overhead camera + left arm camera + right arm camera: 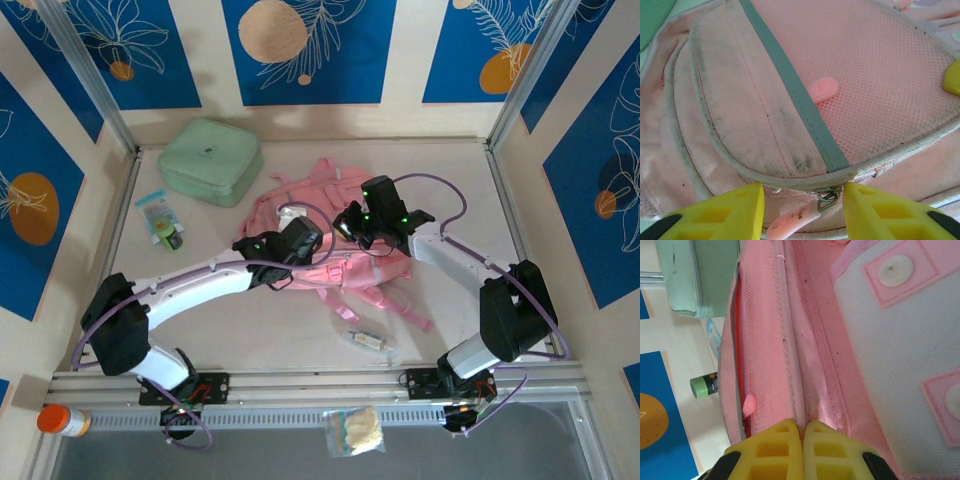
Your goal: Pack the student bag
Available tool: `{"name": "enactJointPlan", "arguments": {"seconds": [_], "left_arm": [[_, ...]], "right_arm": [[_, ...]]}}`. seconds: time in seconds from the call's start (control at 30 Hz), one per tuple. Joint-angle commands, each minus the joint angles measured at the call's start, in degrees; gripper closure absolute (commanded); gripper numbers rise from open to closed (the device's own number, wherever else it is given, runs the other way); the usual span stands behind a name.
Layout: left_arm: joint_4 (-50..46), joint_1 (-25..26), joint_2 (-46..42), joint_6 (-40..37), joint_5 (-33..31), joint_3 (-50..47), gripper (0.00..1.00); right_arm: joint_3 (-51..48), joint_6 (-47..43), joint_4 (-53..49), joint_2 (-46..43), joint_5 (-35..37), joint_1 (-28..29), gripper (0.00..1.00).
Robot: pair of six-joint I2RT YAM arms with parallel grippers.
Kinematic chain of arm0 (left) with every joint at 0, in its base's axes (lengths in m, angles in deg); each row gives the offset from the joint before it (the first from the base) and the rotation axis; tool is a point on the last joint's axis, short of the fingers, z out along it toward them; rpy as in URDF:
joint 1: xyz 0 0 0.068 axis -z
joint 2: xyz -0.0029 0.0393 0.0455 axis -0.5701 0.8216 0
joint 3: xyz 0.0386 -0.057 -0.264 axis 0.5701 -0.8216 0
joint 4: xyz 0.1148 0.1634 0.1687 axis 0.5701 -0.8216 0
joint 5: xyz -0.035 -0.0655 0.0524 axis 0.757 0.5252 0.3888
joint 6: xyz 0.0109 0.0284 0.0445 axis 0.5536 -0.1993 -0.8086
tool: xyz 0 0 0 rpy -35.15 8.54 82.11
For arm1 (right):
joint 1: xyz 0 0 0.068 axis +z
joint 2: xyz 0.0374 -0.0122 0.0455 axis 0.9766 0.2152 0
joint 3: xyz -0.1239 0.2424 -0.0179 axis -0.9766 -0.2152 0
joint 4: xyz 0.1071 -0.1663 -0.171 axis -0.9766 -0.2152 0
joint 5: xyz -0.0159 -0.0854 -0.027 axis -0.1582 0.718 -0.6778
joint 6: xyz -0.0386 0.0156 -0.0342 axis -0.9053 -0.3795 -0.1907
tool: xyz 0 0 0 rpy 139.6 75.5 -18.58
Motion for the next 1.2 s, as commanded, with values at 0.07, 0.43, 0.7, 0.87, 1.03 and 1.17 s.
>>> {"name": "enactJointPlan", "arguments": {"seconds": [0.07,0.43,0.7,0.87,1.03,1.17], "left_arm": [[1.63,-0.92,-0.95,-6.84,4.11,-0.79,0.60],[1.61,-2.22,-0.03,-17.91,9.01,-1.42,0.54],[0.37,-5.75,-0.80,-23.29,9.95,-1.19,0.82],[-0.78,-6.66,-3.40,-26.06,10.12,-2.54,1.00],[-3.02,-7.41,-5.52,-19.29,13.56,-3.38,1.00],[0.73,-4.17,-4.83,-12.60,19.06,-3.57,1.00]], "right_arm": [[3.64,-0.62,3.61,-0.10,-1.05,-0.40,1.00],[5.10,-1.27,2.73,0.49,-1.16,-0.25,1.00],[5.61,-2.54,2.00,0.63,-1.98,-0.39,1.00],[7.72,-6.76,0.05,0.94,-2.54,-0.96,1.00],[12.46,-12.00,-2.24,5.06,-9.76,-4.42,1.00],[19.98,-16.39,-5.72,10.60,-13.74,-5.05,1.00]]}}
